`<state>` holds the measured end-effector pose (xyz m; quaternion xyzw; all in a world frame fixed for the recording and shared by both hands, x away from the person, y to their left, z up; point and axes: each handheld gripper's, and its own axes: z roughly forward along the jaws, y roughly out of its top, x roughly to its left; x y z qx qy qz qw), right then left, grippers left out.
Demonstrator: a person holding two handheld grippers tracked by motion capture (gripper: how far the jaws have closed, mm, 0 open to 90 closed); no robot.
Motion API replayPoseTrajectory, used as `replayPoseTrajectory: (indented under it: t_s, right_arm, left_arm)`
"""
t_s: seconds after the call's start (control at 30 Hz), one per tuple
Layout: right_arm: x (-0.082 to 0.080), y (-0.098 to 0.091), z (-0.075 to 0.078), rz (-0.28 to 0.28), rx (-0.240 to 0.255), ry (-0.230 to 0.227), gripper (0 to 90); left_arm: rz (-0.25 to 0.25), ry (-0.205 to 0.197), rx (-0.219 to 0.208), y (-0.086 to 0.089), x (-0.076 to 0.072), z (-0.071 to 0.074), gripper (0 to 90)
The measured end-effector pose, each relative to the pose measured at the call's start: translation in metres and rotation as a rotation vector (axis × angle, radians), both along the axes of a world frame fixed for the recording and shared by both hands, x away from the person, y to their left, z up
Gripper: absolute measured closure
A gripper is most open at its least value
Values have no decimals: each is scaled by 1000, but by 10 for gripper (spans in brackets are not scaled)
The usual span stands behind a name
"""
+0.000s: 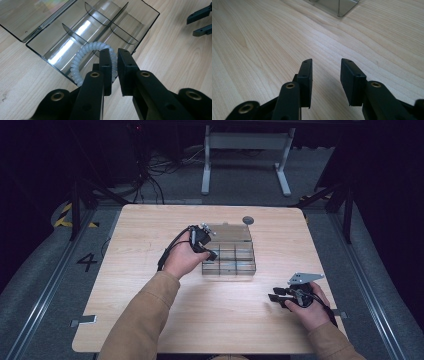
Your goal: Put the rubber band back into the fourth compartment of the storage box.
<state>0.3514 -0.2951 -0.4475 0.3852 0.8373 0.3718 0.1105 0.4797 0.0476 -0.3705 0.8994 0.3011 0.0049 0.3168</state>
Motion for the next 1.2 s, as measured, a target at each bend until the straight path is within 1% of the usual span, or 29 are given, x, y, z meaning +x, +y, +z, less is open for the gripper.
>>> replayPoseTrajectory:
  t_s: [0.03, 0.1, 0.4, 0.57, 0.6, 0.7, 0.8, 0.87, 0.97, 1.2]
  right_arm:
    - [0, 0, 0, 0, 0, 0, 634]
    - [-1, -1, 0, -2, 2, 1, 632]
    - [-2, -3, -1, -7, 2, 2, 629]
    - [-3, -2, -1, -9, 3, 3, 626]
    - [-3, -2, -1, -8, 2, 4, 626]
    - [-2, -2, -1, -5, 4, 7, 623]
    - [-3, -2, -2, -3, 5, 9, 620]
    - [-3, -2, -2, -4, 6, 8, 620]
    - [-3, -1, -2, -2, 3, 8, 620]
    - [-3, -1, -3, -1, 1, 9, 619]
  left_arm:
    - [0, 0, 0, 0, 0, 0, 826]
    - [-2, -9, -5, -2, 1, -5, 826]
    - [-1, 2, 4, -6, 5, -18, 825]
    - [-6, 12, 15, -7, 5, -21, 825]
    - [-5, 15, 12, -8, 5, -22, 825]
    - [-10, 14, 15, -8, 5, -24, 825]
    - [-14, 18, 26, -10, 5, -26, 825]
    - [-12, 25, 29, -11, 5, -27, 825]
    - [-13, 23, 43, -12, 6, -29, 825]
    - [-6, 31, 48, -12, 6, -33, 825]
